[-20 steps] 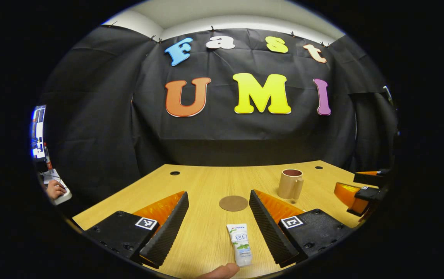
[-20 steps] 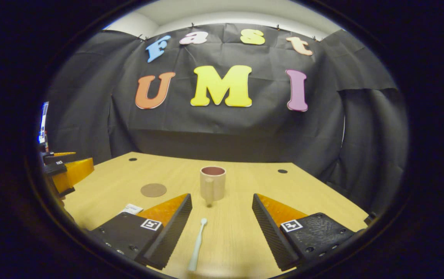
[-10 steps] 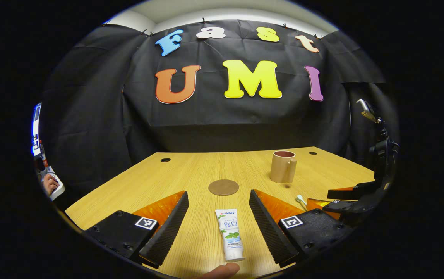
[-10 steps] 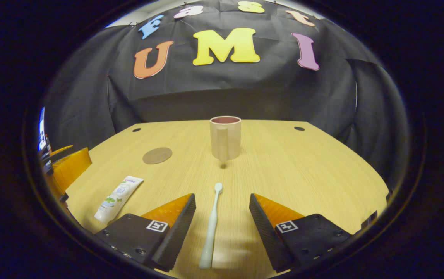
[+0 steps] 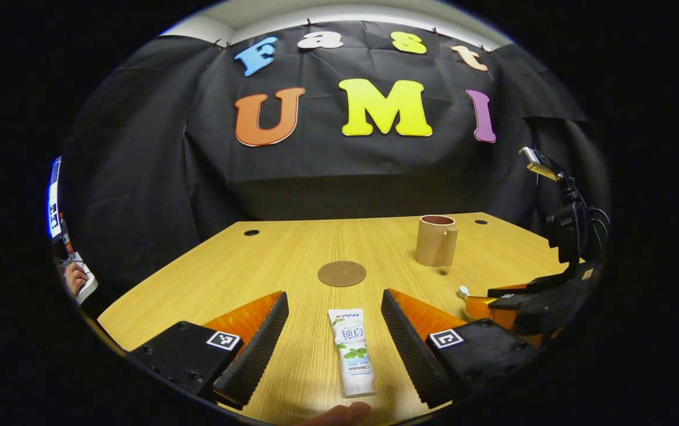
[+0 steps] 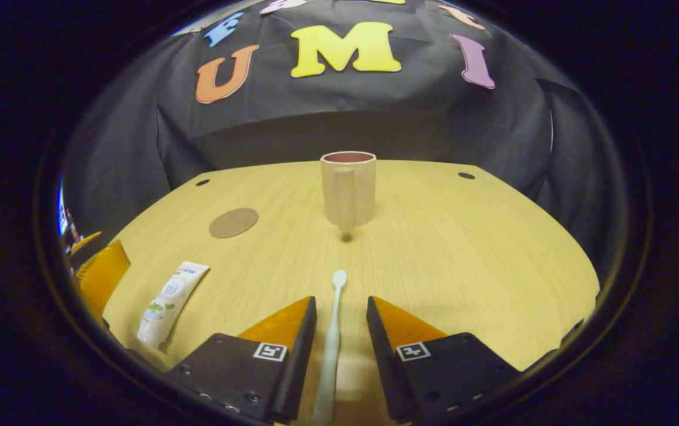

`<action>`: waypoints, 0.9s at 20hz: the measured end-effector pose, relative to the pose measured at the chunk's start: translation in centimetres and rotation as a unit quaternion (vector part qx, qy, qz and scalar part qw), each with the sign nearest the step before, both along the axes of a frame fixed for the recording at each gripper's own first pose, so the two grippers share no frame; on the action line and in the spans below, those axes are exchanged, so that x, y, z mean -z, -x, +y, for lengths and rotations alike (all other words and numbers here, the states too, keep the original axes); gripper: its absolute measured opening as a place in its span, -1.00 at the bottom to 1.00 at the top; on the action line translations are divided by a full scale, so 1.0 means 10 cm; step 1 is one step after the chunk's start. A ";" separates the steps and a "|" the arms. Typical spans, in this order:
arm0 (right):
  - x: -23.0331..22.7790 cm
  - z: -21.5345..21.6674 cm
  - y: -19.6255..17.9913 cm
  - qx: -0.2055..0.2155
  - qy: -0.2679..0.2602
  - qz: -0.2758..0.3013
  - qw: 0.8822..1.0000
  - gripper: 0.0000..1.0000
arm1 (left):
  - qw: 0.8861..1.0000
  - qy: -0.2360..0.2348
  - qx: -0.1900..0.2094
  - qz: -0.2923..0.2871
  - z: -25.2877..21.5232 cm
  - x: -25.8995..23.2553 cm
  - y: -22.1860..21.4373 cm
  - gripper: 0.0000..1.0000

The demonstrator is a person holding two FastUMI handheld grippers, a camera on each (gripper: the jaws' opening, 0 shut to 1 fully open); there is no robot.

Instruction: Put the toothbrush and toothpaste on the desktop into the cup, then pick up the cup and place it on the coaster on the desktop.

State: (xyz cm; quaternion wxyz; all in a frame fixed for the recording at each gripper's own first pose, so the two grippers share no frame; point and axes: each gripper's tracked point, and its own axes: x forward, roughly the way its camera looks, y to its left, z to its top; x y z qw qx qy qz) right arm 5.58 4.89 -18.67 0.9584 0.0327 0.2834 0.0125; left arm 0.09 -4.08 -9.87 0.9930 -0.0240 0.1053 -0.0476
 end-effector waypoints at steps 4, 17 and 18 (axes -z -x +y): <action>0.05 0.04 0.02 -0.010 0.011 0.012 1.000 -0.16 | 1.000 0.001 -0.006 0.001 0.04 -0.01 -0.01 0.99; 0.06 0.06 0.03 -0.030 -0.012 0.019 0.999 -0.91 | 0.998 0.024 -0.018 0.057 0.16 0.15 -0.07 0.99; 0.04 0.04 0.05 -0.029 -0.020 0.018 0.999 -0.93 | 0.997 0.027 -0.016 0.067 0.14 0.17 -0.07 1.00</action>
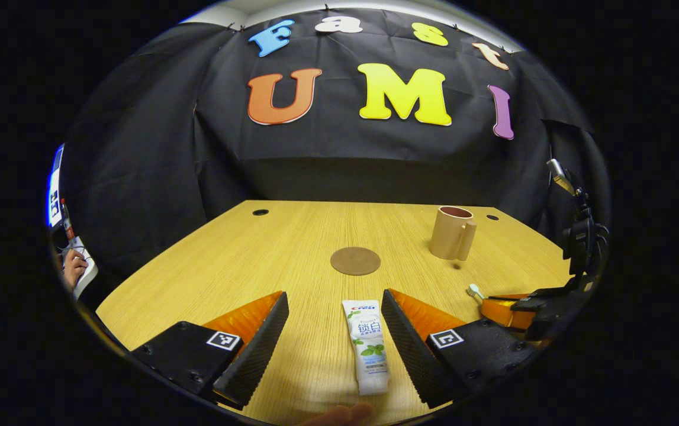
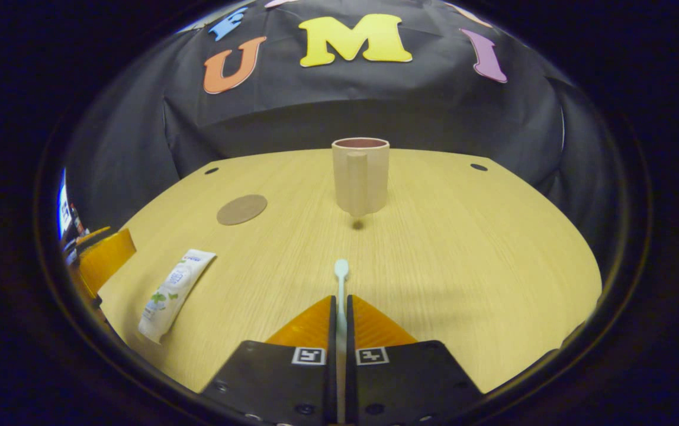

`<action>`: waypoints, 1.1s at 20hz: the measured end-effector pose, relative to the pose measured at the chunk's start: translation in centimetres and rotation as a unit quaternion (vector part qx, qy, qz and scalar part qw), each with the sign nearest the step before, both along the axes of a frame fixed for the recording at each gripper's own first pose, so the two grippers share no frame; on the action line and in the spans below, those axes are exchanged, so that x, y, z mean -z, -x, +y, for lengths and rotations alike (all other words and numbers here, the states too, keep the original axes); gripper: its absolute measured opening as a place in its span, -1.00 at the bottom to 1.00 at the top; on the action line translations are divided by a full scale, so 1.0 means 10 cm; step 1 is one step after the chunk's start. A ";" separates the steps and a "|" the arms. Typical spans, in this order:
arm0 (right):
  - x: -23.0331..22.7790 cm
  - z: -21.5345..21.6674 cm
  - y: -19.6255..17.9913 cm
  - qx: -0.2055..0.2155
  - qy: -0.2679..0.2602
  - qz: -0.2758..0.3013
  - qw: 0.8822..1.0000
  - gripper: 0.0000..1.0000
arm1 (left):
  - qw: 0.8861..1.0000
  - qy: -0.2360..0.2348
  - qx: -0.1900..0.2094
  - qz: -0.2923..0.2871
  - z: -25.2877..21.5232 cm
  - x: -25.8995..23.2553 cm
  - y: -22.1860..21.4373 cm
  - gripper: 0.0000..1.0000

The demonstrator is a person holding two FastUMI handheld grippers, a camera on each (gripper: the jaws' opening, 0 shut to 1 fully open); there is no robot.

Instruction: Put the toothbrush and toothpaste on the desktop into the cup, then pick up the cup and place it on the coaster on the desktop.

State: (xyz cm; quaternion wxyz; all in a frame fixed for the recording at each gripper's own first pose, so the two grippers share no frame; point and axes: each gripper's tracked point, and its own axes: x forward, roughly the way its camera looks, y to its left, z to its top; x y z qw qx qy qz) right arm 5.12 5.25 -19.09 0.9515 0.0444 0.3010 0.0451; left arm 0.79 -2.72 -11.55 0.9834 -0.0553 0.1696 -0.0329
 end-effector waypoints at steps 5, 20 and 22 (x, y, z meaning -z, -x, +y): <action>-0.10 -0.04 0.05 -0.009 -0.006 -0.031 0.999 -1.00 | 0.998 0.011 0.026 0.048 -0.20 0.19 0.04 1.00; -0.69 -0.21 0.27 -0.025 -0.018 -0.109 0.994 -1.00 | 0.983 0.010 0.049 0.176 -0.49 0.68 0.17 0.51; -0.76 -0.22 0.28 -0.028 -0.017 -0.117 0.993 -1.00 | 0.982 0.009 0.042 0.181 -0.49 0.70 0.14 0.32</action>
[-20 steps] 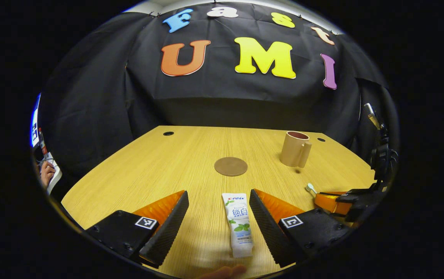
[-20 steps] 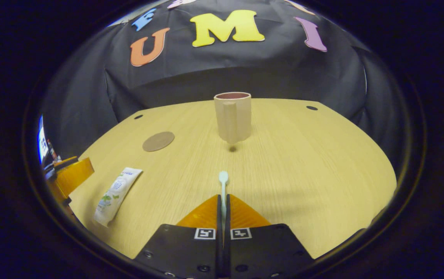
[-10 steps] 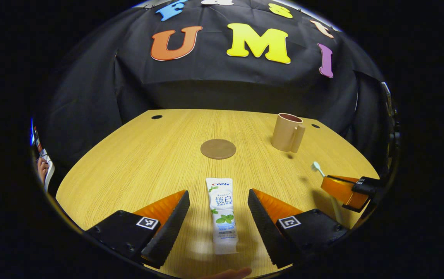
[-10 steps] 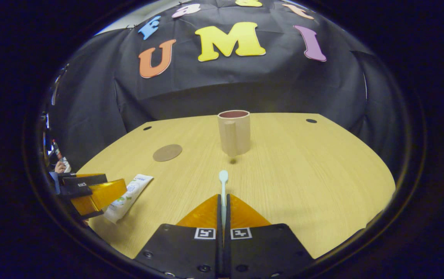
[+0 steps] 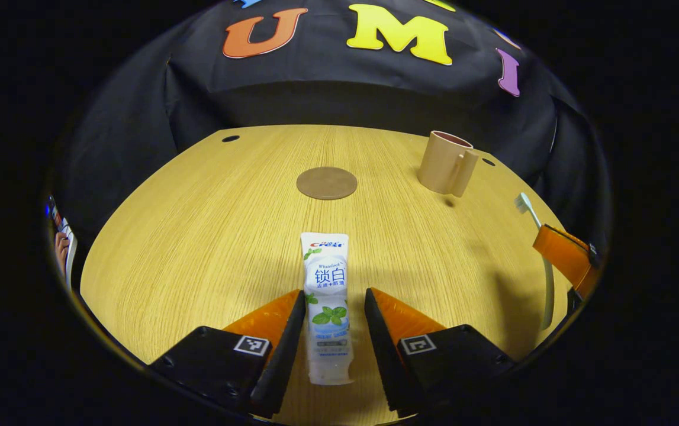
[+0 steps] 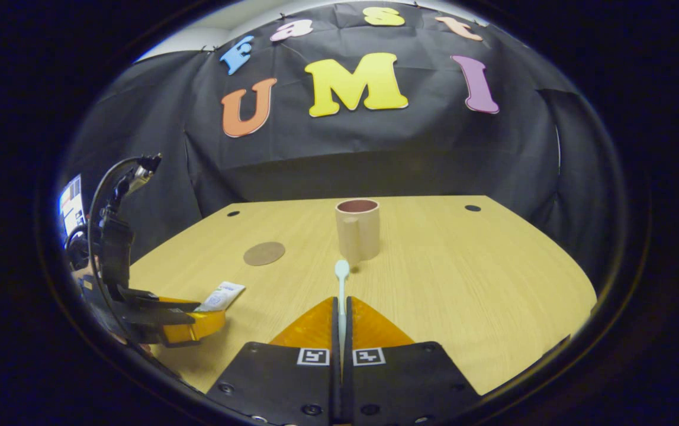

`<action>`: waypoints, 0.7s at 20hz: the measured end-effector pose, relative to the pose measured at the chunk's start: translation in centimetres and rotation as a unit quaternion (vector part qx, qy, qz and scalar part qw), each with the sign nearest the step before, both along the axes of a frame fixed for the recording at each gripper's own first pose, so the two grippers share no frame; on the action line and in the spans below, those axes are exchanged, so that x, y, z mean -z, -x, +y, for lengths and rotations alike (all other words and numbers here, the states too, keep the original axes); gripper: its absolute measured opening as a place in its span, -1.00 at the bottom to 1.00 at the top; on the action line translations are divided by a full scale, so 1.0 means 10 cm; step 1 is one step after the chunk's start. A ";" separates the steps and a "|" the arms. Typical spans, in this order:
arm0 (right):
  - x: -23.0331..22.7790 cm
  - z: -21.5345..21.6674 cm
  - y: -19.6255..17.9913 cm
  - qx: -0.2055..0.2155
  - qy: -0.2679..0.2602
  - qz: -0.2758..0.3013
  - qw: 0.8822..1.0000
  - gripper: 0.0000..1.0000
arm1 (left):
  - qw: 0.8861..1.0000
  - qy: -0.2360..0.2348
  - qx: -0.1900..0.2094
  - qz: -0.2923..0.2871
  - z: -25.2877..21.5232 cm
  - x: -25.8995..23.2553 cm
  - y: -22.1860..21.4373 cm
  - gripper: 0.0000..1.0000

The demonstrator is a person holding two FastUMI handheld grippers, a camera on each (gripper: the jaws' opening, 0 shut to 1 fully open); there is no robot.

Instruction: Put the toothbrush and toothpaste on the desktop into the cup, then pick up the cup and place it on the coaster on the desktop.

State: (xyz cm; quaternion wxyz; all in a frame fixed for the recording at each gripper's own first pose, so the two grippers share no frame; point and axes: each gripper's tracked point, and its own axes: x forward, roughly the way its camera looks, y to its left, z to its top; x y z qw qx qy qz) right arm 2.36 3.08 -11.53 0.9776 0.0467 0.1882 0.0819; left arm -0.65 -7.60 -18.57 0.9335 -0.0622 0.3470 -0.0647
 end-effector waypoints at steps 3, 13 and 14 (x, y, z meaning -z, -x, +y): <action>-0.08 0.01 0.00 -0.001 -0.001 -0.007 1.000 -1.00 | 1.000 -0.004 0.003 -0.008 0.03 0.01 -0.02 0.10; -0.40 -0.03 -0.08 0.007 0.003 -0.040 0.999 -1.00 | 0.998 -0.007 0.044 -0.033 -0.01 -0.01 -0.05 -0.26; -0.44 -0.03 -0.10 0.008 0.002 -0.043 0.999 -1.00 | 0.998 -0.005 0.044 -0.034 -0.01 -0.02 -0.04 -0.30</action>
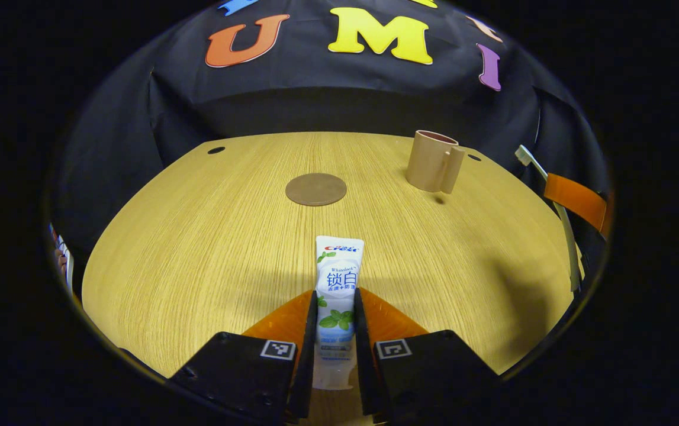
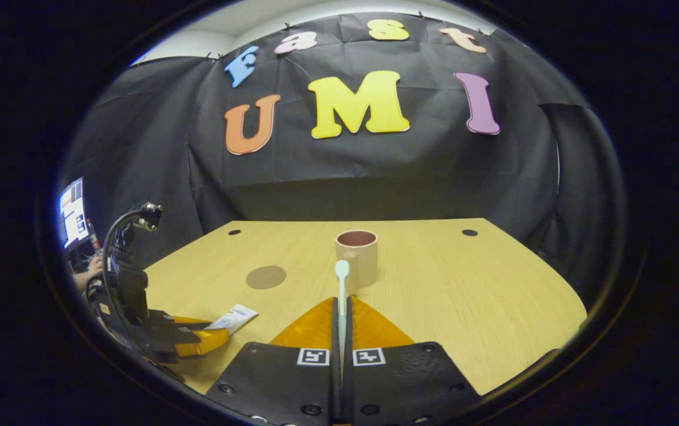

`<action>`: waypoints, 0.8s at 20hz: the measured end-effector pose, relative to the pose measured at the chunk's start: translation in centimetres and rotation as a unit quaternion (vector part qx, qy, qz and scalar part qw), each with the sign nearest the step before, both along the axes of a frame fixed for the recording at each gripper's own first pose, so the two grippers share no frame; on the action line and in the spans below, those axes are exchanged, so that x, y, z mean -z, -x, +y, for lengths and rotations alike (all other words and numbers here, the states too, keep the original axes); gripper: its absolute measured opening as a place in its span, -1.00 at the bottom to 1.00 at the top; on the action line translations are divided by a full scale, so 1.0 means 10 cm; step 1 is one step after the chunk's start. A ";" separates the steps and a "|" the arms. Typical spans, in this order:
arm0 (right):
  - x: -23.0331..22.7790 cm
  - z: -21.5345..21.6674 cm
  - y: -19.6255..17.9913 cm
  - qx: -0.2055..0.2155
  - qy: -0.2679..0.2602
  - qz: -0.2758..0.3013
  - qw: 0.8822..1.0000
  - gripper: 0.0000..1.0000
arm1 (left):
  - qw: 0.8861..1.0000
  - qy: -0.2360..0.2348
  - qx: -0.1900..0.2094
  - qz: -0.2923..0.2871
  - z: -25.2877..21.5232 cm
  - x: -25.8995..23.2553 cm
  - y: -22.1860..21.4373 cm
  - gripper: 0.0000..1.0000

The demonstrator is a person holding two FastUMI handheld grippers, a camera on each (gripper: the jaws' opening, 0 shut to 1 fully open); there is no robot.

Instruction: Put the toothbrush and toothpaste on the desktop into the cup, then pick up the cup and place it on the coaster on the desktop.

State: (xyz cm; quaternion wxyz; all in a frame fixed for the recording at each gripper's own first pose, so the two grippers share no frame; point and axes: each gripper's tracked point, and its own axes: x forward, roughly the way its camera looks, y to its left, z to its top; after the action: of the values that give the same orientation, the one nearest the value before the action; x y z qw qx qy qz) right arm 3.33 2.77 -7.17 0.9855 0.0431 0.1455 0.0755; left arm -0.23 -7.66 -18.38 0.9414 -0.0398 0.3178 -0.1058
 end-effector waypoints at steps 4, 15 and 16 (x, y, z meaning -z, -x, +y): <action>-0.17 -0.01 -0.09 0.005 -0.002 -0.015 1.000 -1.00 | 0.999 0.024 -0.002 -0.024 0.00 -0.12 0.01 -0.40; -0.73 0.09 -0.87 -0.008 -0.011 -0.075 0.997 -1.00 | 0.984 0.042 -0.011 -0.174 -0.03 -0.92 -0.25 -0.41; -0.76 0.09 -0.98 -0.010 -0.021 -0.077 0.997 -1.00 | 0.983 0.047 -0.010 -0.175 -0.05 -0.96 -0.29 -0.41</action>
State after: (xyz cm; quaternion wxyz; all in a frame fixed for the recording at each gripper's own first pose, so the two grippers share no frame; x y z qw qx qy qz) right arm 13.14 3.72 0.43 0.9918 0.0568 0.0678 0.0919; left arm 2.64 -8.12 -8.81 0.9806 -0.0676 0.1425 -0.1165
